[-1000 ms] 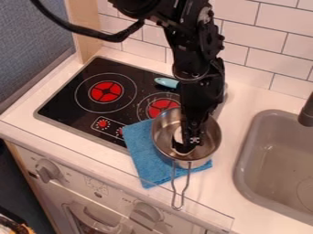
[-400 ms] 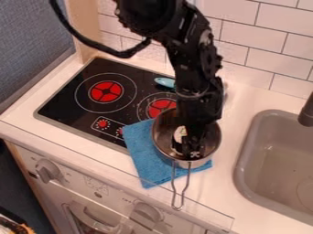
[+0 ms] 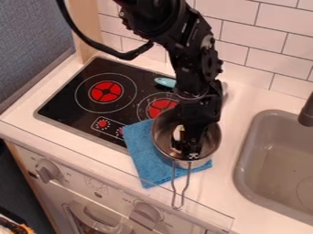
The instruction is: Moved the sushi from the silver pot to the upper part of the left burner
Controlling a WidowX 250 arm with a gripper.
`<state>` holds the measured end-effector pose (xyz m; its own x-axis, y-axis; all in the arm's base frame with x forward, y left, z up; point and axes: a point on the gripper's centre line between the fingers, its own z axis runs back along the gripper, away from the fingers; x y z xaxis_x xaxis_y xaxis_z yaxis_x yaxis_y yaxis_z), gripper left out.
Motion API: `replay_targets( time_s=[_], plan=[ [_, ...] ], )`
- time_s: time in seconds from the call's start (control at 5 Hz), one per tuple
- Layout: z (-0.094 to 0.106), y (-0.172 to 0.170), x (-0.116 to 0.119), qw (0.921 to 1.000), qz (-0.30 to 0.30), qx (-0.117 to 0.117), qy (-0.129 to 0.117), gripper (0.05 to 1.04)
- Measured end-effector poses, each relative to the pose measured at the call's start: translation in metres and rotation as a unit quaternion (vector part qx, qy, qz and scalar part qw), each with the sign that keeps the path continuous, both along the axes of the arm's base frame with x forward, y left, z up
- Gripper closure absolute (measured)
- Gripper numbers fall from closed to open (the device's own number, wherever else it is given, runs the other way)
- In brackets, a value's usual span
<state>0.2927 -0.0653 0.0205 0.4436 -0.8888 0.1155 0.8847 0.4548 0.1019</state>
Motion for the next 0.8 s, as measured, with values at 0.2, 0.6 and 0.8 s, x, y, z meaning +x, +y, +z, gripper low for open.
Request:
replay_targets(
  time_s=[0.2, 0.6, 0.8],
  plan=[
    [0.000, -0.004, -0.002, 1.0000, -0.004, 0.000, 0.003, 0.626],
    [0.035, 0.001, 0.006, 0.9990, 0.019, 0.008, -0.039, 0.626],
    [0.068, 0.011, 0.017, 0.9967, 0.045, 0.017, -0.065, 0.626]
  ],
)
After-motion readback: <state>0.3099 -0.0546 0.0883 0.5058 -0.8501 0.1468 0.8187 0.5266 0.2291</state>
